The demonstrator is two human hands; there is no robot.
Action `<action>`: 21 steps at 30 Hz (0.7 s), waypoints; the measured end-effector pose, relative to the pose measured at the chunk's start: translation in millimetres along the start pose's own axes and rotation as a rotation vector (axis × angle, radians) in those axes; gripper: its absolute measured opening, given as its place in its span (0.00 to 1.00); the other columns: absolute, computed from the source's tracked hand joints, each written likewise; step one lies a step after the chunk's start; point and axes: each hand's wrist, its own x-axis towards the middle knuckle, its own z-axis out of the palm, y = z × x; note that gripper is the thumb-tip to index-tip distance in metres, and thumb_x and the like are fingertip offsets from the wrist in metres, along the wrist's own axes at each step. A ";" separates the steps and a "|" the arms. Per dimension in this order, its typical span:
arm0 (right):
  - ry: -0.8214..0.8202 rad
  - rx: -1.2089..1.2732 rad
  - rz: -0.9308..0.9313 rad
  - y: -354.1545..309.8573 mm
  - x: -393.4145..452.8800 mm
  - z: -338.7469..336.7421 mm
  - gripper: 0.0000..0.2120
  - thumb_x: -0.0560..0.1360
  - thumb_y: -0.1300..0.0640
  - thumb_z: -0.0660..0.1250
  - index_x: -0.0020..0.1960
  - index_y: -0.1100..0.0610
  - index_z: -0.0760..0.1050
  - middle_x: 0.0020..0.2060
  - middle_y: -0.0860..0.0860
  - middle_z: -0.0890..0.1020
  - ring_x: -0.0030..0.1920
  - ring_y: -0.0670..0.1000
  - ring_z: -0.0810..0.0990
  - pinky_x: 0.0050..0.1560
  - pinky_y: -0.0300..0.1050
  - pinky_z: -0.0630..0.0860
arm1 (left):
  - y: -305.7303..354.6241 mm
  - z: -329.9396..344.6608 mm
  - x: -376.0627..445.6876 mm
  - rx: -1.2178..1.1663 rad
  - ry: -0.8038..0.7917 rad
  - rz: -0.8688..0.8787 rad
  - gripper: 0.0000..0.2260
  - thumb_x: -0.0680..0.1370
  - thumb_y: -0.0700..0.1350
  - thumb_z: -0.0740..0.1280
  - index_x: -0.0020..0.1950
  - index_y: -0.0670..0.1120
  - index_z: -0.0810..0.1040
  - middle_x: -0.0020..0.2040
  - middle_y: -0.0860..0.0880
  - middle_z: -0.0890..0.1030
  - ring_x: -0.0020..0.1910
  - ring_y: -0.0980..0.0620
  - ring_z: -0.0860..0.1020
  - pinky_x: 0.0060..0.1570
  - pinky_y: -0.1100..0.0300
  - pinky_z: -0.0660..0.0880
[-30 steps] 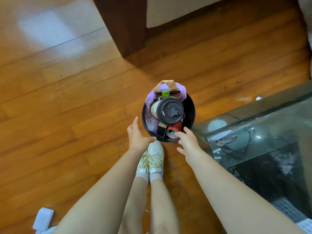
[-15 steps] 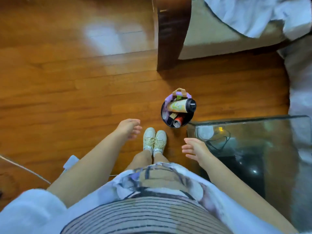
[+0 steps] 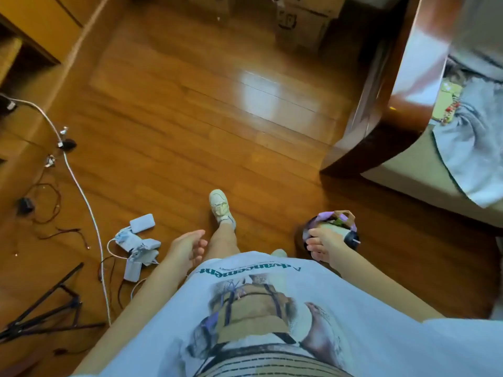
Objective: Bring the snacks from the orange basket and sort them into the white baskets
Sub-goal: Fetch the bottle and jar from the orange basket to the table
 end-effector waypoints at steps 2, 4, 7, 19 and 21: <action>-0.035 -0.086 -0.076 -37.1 -0.1 28.4 0.08 0.77 0.57 0.61 0.40 0.57 0.71 0.32 0.52 0.75 0.32 0.49 0.74 0.28 0.35 0.75 | 1.0 -31.7 13.3 -0.075 0.069 -0.059 0.05 0.78 0.43 0.64 0.52 0.43 0.74 0.36 0.47 0.74 0.31 0.53 0.68 0.30 0.62 0.66; -0.045 -0.142 -0.148 -72.1 0.0 61.1 0.04 0.76 0.58 0.62 0.44 0.57 0.73 0.32 0.53 0.76 0.33 0.50 0.76 0.37 0.40 0.80 | 4.3 -61.6 28.9 -0.143 0.106 -0.113 0.06 0.78 0.43 0.63 0.52 0.42 0.74 0.38 0.47 0.75 0.33 0.52 0.70 0.32 0.62 0.67; -0.061 -0.254 -0.253 -117.8 -3.6 106.4 0.03 0.77 0.56 0.62 0.47 0.54 0.74 0.35 0.53 0.80 0.32 0.48 0.78 0.31 0.38 0.76 | 19.3 -98.4 53.6 -0.211 0.153 -0.189 0.06 0.78 0.43 0.64 0.52 0.42 0.74 0.40 0.46 0.77 0.36 0.51 0.72 0.33 0.60 0.68; 0.065 -0.209 -0.242 -237.1 -17.1 207.8 0.04 0.78 0.58 0.60 0.47 0.56 0.74 0.38 0.56 0.79 0.32 0.50 0.75 0.27 0.38 0.72 | 210.8 -148.6 134.8 -0.172 0.106 -0.052 0.11 0.79 0.44 0.62 0.59 0.41 0.74 0.46 0.44 0.78 0.37 0.52 0.74 0.33 0.62 0.69; 0.148 -0.169 -0.246 -255.8 -13.2 213.4 0.04 0.78 0.58 0.61 0.47 0.55 0.74 0.38 0.55 0.79 0.34 0.51 0.76 0.28 0.38 0.71 | 249.9 -140.6 143.2 -0.125 0.092 0.012 0.12 0.80 0.44 0.62 0.61 0.42 0.74 0.52 0.42 0.78 0.44 0.49 0.76 0.35 0.62 0.71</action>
